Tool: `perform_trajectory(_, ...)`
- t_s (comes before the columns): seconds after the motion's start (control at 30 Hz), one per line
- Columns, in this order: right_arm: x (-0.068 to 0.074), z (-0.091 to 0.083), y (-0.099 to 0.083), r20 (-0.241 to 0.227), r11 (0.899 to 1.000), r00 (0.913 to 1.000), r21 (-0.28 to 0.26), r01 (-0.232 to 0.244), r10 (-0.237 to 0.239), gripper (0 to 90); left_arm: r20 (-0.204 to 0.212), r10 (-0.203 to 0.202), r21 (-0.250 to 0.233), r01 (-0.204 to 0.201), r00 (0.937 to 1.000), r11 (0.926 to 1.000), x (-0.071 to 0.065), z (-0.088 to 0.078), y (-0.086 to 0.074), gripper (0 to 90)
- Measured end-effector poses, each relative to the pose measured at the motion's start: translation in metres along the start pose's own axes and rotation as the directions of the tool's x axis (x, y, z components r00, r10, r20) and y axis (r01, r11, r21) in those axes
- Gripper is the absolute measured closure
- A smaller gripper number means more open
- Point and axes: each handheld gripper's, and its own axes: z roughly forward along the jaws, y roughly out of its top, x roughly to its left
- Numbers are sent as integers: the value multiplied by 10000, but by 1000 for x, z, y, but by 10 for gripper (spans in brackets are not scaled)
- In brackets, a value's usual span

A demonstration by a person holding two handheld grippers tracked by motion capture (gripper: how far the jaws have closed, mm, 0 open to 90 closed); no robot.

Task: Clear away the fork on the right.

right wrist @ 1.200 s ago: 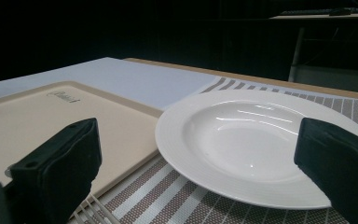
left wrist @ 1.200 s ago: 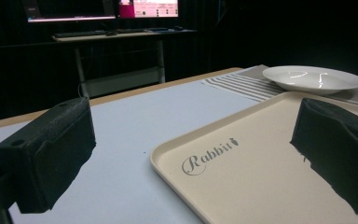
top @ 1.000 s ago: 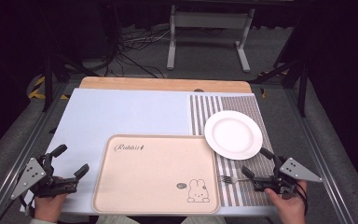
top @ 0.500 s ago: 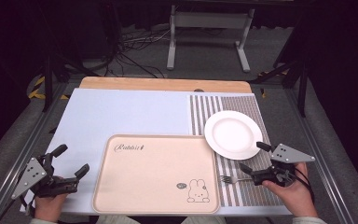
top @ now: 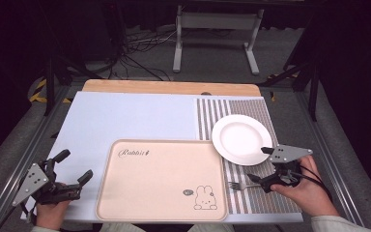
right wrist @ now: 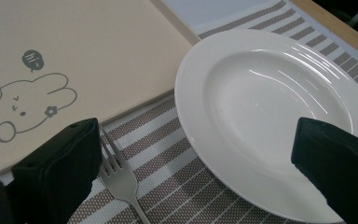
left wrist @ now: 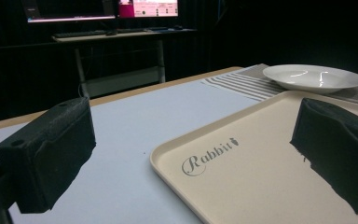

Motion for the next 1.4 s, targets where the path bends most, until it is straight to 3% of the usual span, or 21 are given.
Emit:
perform_trajectory(0.07,0,1,4,-148,9977,9994,593,323,-315,33,-22,-13,-54,13,10000,10000,0,0,0,2)
perform_trajectory(0.17,0,1,6,-239,9940,9984,964,524,-503,33,-20,-12,-55,11,10000,10000,0,0,0,2)
perform_trajectory(0.33,-1,4,10,-486,9790,9949,1796,960,-886,34,38,-8,-37,8,10000,10000,0,0,0,2)
perform_trajectory(0.43,-1,7,14,-671,9615,9908,2417,1305,-1176,35,36,-29,-30,29,10000,10000,0,0,1,3)
perform_trajectory(0.5,-1,8,14,-712,9570,9897,2549,1383,-1240,37,45,-8,-37,8,10000,10000,1,0,1,3)
perform_trajectory(0.53,-1,9,16,-904,9452,9856,2830,1629,-1428,39,14,4,-58,-4,10000,10000,1,0,1,3)
perform_trajectory(0.63,0,11,17,-1009,9372,9837,3031,1727,-1487,42,31,-36,-37,36,10000,10000,1,0,1,3)
perform_trajectory(0.67,1,13,18,-1135,9255,9810,3295,1866,-1574,43,33,-23,-43,23,10000,10000,1,0,1,3)
perform_trajectory(0.73,1,13,18,-1181,9208,9796,3387,1935,-1625,45,43,-9,-37,9,10000,10000,0,0,1,2)
perform_trajectory(1.07,4,23,21,-1927,8595,9602,4349,2685,-2024,59,34,5,-53,-4,10000,10000,1,0,1,3)
perform_trajectory(1.13,5,25,21,-2011,8504,9571,4459,2791,-2087,64,35,0,-46,0,10000,10000,1,0,1,3)
perform_trajectory(1.27,7,28,20,-2256,8444,9513,4486,2928,-2099,76,20,1,-71,0,10000,10000,1,0,1,3)
perform_trajectory(1.3,8,29,19,-2357,8338,9479,4614,3030,-2140,80,23,-9,-64,9,10000,10000,1,0,1,3)
perform_trajectory(1.33,8,29,19,-2357,8338,9479,4614,3030,-2140,81,34,-5,-52,6,10000,10000,1,0,1,3)
perform_trajectory(1.4,8,31,18,-2476,8209,9442,4771,3140,-2173,85,39,7,-54,-7,10000,10000,0,0,1,3)
